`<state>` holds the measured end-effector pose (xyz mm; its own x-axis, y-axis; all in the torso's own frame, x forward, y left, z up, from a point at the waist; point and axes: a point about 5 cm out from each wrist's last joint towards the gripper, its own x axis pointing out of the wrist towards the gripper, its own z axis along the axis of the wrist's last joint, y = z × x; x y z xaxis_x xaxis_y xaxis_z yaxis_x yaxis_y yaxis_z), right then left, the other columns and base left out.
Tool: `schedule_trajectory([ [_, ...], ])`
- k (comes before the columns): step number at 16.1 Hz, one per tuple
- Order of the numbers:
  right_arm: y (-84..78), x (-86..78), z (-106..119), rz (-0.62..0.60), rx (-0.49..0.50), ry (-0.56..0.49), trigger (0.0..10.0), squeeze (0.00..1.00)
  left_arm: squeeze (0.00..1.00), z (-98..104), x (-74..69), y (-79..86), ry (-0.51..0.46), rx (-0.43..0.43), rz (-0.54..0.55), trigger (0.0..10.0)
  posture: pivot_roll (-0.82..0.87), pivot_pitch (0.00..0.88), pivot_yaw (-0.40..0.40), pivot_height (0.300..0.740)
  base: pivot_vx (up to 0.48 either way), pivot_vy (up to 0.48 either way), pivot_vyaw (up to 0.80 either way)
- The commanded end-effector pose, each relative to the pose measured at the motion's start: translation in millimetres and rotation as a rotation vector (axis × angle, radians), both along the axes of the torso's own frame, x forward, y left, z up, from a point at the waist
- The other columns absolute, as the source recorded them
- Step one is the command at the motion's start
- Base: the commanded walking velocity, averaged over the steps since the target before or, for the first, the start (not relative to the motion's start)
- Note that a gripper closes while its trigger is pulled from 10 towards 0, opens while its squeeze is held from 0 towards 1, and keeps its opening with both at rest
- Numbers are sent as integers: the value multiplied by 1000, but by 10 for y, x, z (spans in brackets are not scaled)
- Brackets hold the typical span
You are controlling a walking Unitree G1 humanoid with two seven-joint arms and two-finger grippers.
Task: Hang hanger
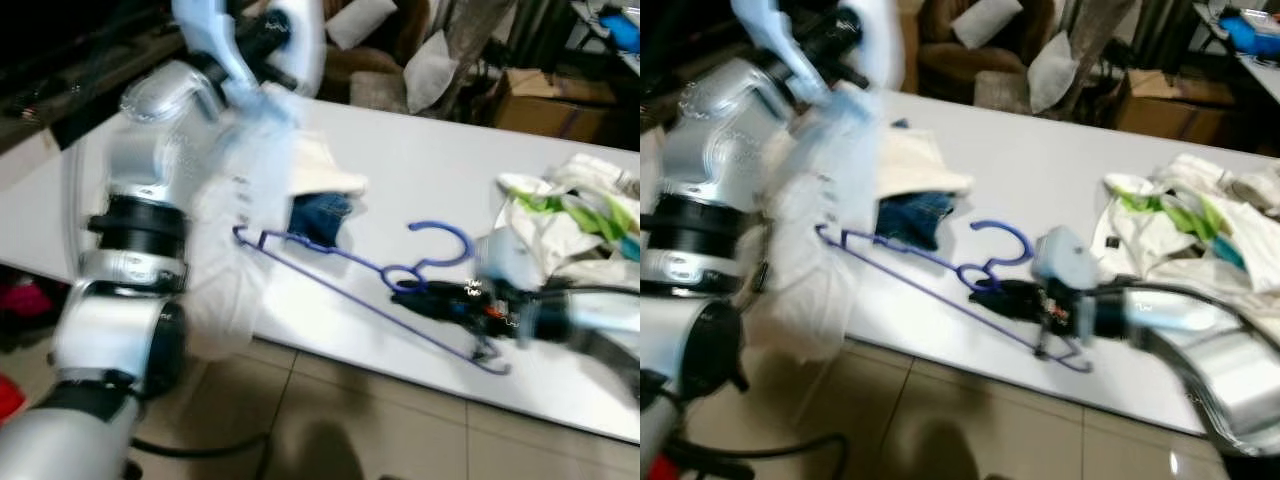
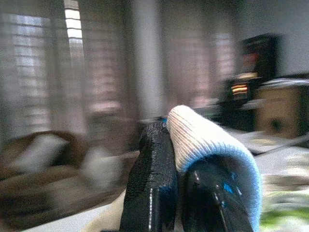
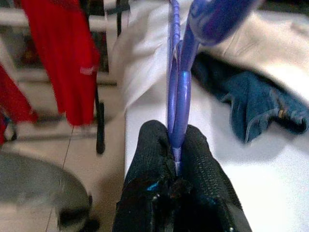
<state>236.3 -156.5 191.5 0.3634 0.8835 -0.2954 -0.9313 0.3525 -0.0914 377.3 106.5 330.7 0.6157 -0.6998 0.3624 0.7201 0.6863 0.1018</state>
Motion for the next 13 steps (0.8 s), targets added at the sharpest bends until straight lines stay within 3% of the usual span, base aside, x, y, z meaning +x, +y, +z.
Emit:
schedule_trajectory([
  [1,106,10,76,36,6,-44,10000,0,0,210,-77,25,-64,-26,-38,10000,-47,0,-12,740,368,0,0],
  [3,237,60,67,66,17,-46,10000,0,0,250,-129,-12,-73,-25,-94,10000,-39,0,-16,740,371,0,0],
  [7,375,396,45,-64,-27,-82,10000,0,0,165,-364,-59,-86,73,-223,10000,-39,0,-16,740,0,0,0],
  [11,408,764,345,-174,-20,-216,10000,0,0,276,-545,51,-137,18,-302,10000,-34,0,-35,740,0,0,0],
  [13,361,1101,724,-326,10,-371,10000,0,0,381,-616,116,-170,-28,-317,10000,-31,0,-42,740,0,0,0],
])
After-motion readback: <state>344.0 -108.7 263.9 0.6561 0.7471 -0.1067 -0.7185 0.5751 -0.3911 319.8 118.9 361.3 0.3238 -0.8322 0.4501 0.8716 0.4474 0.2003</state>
